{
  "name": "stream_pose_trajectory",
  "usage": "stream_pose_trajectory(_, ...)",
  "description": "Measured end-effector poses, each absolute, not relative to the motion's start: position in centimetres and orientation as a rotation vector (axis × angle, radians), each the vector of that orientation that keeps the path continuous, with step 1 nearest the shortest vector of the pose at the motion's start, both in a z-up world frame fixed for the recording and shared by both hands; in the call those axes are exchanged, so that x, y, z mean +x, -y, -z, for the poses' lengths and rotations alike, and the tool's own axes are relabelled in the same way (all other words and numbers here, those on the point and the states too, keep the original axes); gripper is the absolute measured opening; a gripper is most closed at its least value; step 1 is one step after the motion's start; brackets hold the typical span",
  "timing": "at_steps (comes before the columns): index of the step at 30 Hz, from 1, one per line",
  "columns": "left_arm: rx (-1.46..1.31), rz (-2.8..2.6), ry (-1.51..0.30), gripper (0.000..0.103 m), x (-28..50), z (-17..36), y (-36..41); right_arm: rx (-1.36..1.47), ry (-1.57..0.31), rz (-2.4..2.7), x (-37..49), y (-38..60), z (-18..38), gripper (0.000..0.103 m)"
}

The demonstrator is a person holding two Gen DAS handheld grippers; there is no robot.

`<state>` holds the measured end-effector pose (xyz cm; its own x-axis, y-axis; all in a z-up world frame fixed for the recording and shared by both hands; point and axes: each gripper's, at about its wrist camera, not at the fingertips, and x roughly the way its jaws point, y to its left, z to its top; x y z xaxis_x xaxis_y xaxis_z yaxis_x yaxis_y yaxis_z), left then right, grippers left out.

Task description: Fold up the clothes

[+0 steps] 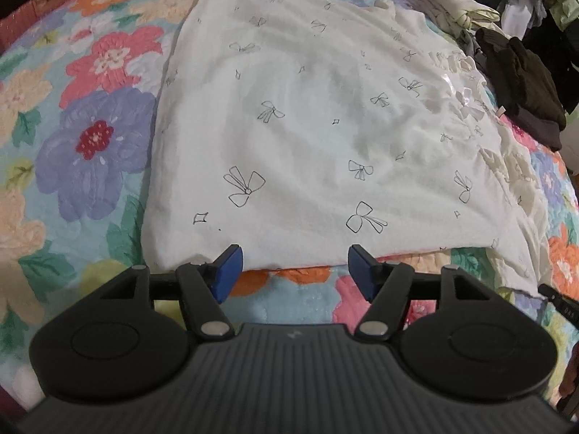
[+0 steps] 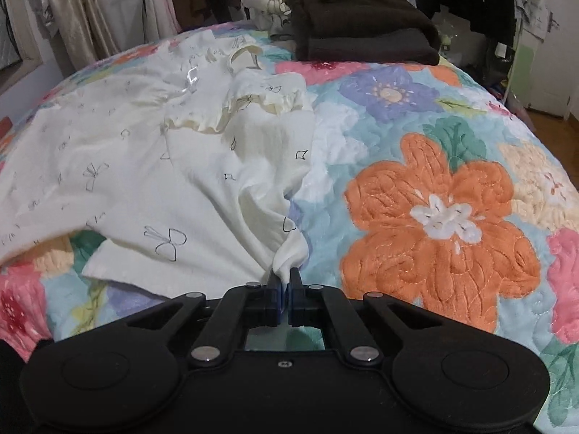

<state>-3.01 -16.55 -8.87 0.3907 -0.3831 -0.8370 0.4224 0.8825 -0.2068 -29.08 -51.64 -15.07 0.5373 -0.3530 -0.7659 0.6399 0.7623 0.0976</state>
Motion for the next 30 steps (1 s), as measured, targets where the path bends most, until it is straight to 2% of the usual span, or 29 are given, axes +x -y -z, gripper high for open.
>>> stream_pose_trajectory(2,0.065,0.505,-1.029,0.064,-3.6,8.3,16.5,0.443,-0.822,0.627,-29.3,51.8,14.2,0.005)
stream_pose_trajectory(5,0.089,0.501,-0.996,0.064,-4.5,7.4,16.5,0.507,-0.820,0.625,-29.4,51.0,11.4,0.028)
stream_pose_trajectory(6,0.091,0.503,-0.986,0.068,-4.8,6.9,16.5,0.491,-0.806,0.599,-29.3,50.2,10.0,0.042)
stream_pose_trajectory(8,0.090,0.511,-0.964,0.074,-5.3,5.9,16.6,0.417,-0.786,0.564,-28.6,48.3,7.2,0.059)
stream_pose_trajectory(13,0.097,0.524,-0.918,0.085,-6.8,3.9,16.7,0.363,-0.726,0.437,-26.1,43.9,3.2,0.062)
stream_pose_trajectory(17,0.088,0.530,-0.905,0.086,-7.7,3.0,16.4,0.331,-0.722,0.368,-24.1,40.8,1.1,0.062)
stream_pose_trajectory(21,0.075,0.544,-0.881,0.089,-8.5,2.1,16.1,0.269,-0.715,0.334,-23.3,39.1,-0.5,0.067)
stream_pose_trajectory(30,0.094,0.551,-0.880,0.094,-9.8,2.3,15.7,0.316,-0.767,0.334,-22.1,38.5,0.3,0.067)
